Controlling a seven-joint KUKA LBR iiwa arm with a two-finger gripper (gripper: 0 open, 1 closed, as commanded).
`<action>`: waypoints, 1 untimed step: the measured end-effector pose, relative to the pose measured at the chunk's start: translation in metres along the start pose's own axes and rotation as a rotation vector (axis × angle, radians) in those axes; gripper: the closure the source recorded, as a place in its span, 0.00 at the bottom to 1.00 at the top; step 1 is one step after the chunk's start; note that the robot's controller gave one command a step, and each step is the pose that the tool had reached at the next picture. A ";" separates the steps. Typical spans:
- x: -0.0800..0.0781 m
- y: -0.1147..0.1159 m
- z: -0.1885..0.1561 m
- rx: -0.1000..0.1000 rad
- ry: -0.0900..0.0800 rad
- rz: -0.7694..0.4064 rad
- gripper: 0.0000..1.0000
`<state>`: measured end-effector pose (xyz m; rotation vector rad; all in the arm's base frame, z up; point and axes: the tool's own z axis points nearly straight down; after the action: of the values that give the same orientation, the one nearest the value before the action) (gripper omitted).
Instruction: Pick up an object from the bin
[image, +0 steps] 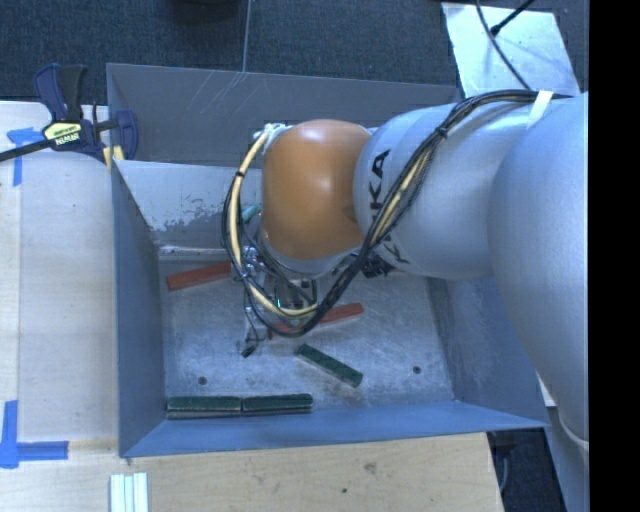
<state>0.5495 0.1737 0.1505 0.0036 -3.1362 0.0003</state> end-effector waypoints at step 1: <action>-0.036 0.052 0.083 -0.002 -0.009 0.092 0.00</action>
Offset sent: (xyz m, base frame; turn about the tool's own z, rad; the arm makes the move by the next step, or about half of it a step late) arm 0.0348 0.0506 -0.0805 0.0945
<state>0.5848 0.2258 0.0674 -0.1404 -3.1420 -0.0031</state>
